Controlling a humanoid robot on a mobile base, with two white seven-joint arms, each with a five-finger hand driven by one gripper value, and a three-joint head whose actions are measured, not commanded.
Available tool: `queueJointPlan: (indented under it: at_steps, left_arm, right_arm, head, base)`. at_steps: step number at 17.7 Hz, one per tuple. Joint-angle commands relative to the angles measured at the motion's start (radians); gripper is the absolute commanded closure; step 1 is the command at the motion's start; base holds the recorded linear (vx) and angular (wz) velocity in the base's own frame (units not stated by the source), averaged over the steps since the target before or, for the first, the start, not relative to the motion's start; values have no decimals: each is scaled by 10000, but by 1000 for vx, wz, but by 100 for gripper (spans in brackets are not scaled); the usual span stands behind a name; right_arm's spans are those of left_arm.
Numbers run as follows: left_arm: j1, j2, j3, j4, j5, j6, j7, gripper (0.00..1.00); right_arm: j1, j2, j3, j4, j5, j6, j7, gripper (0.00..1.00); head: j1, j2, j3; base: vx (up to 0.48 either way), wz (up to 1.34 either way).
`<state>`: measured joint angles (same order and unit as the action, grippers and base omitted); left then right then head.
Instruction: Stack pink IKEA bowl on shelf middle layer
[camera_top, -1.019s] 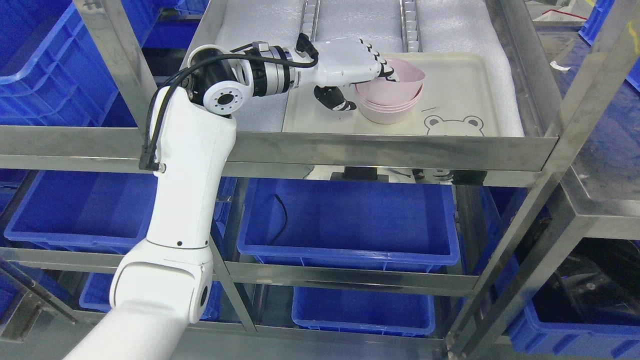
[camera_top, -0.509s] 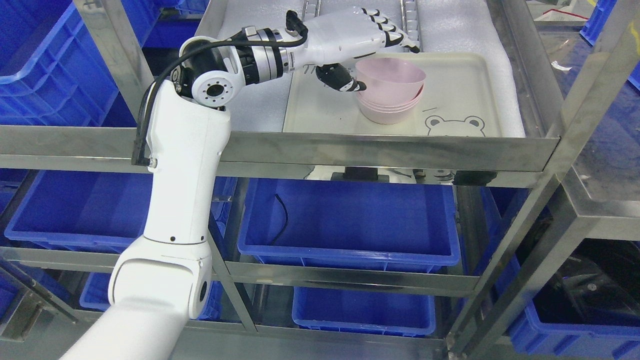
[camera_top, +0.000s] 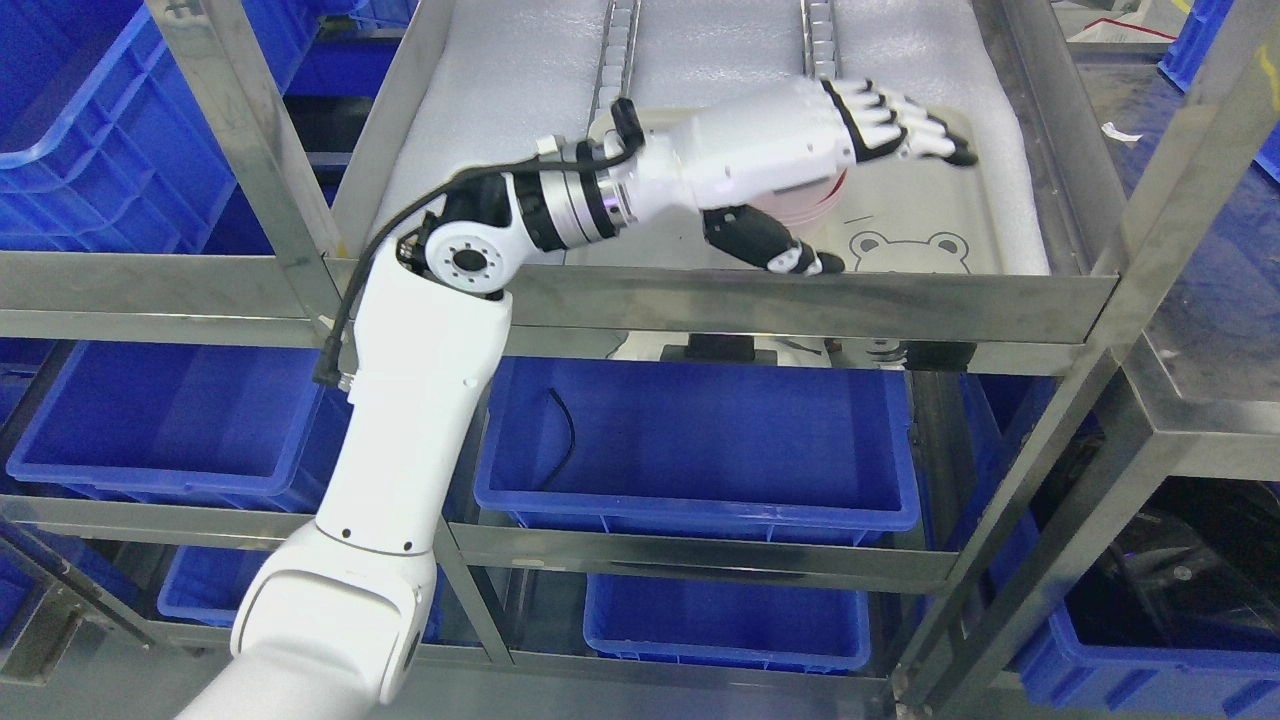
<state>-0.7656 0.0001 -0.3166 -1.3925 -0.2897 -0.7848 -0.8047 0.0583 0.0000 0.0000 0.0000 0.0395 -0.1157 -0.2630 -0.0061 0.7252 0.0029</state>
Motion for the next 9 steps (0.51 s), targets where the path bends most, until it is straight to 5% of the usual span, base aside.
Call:
queueJointPlan:
  at_steps: [1,9]
  left_arm:
    - [2573,174,-3169,-1567,704,-6,116,15]
    - [5395,174,-2572,-2120,519,-6,40,15]
  right_arm:
    - [0,-175,46,-174,4,6,7,0]
    - [0,-175,31,-174,3,6,7,0]
  head:
    - [0,0,0]
    - [0,-1,0]
  base:
    - [0,0]
    - [-7,-3]
